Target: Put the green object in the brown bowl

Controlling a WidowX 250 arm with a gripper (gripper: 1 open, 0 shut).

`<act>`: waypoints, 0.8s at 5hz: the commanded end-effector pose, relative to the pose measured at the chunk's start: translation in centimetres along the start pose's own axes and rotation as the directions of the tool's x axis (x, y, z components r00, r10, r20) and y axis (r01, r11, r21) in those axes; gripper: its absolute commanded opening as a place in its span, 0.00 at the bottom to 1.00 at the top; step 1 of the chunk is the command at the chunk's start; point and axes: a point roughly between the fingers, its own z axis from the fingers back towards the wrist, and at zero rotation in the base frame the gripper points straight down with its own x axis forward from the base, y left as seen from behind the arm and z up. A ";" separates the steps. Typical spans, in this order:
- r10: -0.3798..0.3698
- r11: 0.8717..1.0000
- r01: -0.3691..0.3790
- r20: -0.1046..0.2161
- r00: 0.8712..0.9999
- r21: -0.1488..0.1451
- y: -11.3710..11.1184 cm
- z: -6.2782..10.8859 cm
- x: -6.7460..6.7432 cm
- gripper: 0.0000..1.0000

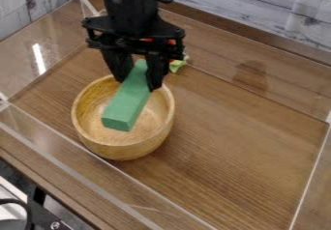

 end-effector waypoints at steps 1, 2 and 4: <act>0.005 1.000 -0.006 0.016 1.000 0.007 -0.2 -0.4 0.9 0.00; 0.023 1.000 -0.023 0.012 1.000 0.011 -0.2 -0.3 0.5 0.00; 0.044 0.999 -0.044 0.004 0.999 0.017 -0.8 0.5 0.6 0.00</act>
